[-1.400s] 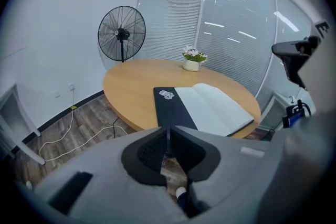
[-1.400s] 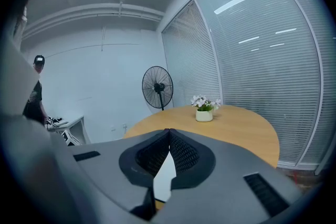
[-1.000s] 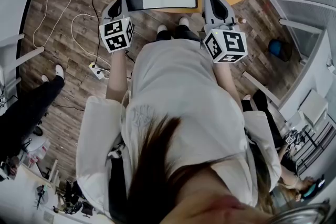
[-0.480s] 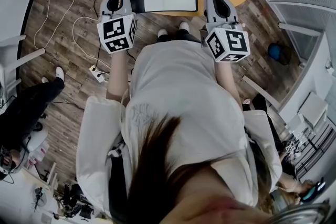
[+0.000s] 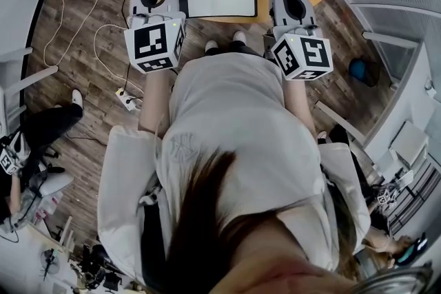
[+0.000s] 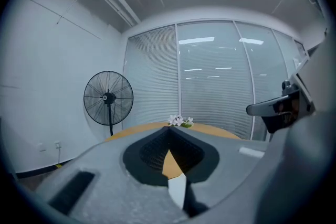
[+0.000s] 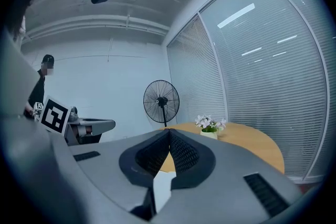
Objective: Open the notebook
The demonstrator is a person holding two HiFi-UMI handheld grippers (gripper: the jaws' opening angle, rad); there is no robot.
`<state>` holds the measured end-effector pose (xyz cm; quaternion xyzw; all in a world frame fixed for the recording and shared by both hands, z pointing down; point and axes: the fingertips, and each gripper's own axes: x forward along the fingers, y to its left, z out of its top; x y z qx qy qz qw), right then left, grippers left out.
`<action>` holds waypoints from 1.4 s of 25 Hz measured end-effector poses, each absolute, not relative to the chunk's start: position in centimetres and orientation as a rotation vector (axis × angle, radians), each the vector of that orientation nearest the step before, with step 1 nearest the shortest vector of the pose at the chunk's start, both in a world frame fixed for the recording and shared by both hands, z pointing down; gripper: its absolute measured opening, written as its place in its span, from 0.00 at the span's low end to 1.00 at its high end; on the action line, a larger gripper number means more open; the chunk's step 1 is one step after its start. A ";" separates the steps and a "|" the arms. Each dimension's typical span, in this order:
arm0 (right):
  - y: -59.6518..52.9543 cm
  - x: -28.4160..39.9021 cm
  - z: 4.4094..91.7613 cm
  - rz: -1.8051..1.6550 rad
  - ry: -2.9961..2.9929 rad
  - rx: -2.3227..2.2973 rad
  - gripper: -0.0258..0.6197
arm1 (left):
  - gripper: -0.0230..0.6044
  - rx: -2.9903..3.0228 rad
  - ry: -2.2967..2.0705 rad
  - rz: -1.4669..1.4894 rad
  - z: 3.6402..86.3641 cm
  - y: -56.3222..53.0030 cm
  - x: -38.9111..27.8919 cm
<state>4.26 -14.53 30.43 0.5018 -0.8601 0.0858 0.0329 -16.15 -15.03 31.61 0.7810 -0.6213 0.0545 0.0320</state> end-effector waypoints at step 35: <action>-11.2 3.7 25.1 0.192 -2.737 1.489 0.04 | 0.06 2.632 -1.739 0.009 24.0 -11.0 -6.8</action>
